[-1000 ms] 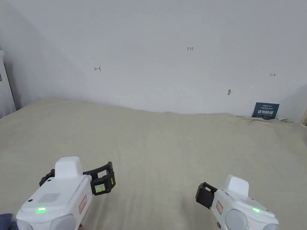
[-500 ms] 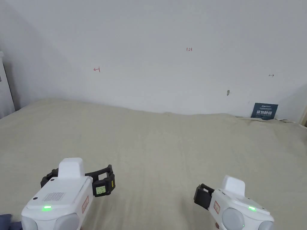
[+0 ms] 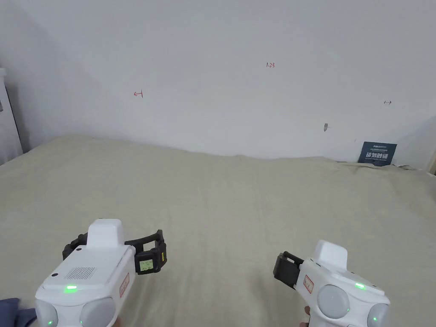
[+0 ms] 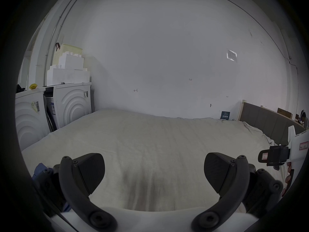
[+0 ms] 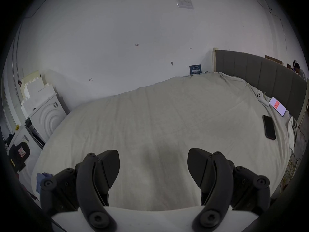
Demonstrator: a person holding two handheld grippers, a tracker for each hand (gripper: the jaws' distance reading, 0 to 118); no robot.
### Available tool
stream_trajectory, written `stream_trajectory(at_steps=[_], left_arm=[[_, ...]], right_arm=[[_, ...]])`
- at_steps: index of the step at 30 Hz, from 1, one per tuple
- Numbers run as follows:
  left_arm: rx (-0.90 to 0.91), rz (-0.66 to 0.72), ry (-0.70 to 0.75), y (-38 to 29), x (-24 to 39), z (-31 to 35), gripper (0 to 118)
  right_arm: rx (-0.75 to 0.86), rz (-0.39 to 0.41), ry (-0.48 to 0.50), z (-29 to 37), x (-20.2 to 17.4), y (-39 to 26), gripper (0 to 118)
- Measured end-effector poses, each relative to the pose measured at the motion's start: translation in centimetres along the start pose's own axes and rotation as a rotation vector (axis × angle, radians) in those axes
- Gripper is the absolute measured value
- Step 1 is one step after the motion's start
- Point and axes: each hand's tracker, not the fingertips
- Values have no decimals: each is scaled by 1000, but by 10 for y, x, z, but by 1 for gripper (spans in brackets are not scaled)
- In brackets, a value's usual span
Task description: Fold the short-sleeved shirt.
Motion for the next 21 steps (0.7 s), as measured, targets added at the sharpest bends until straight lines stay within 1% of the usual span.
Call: stream_trajectory(at_steps=[3,4,6,10,12,13,15,17,20,21], left_arm=[[1,-7,-3,0,0,-1,118],[3,-9,-4,0,0,-1,118],[4,-12,-2,0,0,-1,118],[9,-23,0,1,-1,-2,118],[12,-37,6,0,0,-3,118],[16,-45,8,0,0,-3,118],[20,-60,11,-1,0,-5,118],[23,-75,15,-3,1,-7,118],[27,-86,17,-4,2,-8,118],[29,-86,18,-4,2,-8,118]], right_arm=[[13,-23,30,0,3,0,87],[17,-33,27,0,3,1,87],[31,-22,12,0,2,1,87],[145,56,-20,3,-3,-3,87],[171,94,-44,3,-6,-5,87],[178,91,-32,3,-5,-6,87],[209,112,-23,2,-4,-5,88],[258,161,14,2,-3,-6,88],[262,206,33,3,-5,-6,89],[262,201,37,2,-5,-6,89]])
